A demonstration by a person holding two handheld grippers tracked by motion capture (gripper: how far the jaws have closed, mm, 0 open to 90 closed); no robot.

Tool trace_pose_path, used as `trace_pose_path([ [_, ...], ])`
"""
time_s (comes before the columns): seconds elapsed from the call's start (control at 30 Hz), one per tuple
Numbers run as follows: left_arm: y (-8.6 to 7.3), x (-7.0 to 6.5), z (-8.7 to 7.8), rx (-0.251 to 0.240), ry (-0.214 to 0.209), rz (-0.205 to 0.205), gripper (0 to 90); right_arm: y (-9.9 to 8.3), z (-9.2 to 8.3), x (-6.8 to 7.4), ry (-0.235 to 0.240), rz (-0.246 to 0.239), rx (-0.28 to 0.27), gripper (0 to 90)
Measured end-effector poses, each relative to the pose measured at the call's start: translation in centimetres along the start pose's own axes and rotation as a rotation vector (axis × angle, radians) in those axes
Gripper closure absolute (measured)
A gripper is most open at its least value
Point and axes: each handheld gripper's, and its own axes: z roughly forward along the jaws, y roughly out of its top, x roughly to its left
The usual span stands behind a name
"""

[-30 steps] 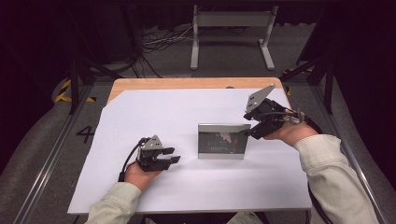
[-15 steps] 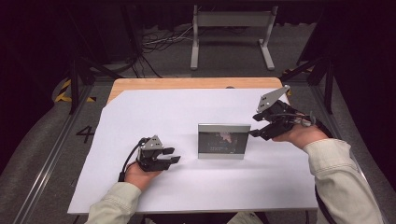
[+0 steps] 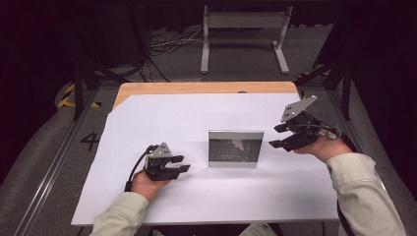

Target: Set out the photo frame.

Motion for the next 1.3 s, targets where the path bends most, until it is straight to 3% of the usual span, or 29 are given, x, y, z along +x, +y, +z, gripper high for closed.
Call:
trace_pose_path([
  [0.23,0.0,0.0,0.0,0.000,0.001,0.001,53.2,-1.8,1.1,0.1,0.003,0.037,-0.013,42.1],
  [0.8,0.0,-0.1,0.1,0.006,0.006,0.007,52.9,-7.7,4.1,0.5,0.032,0.183,-0.094,42.2],
  [1.03,0.0,-0.1,0.1,0.008,0.004,0.005,52.8,-9.1,5.4,0.8,0.035,0.221,-0.139,42.1],
  [1.3,0.0,-0.1,0.1,0.008,0.005,0.003,52.6,-10.0,6.5,1.1,0.040,0.239,-0.129,41.6],
])
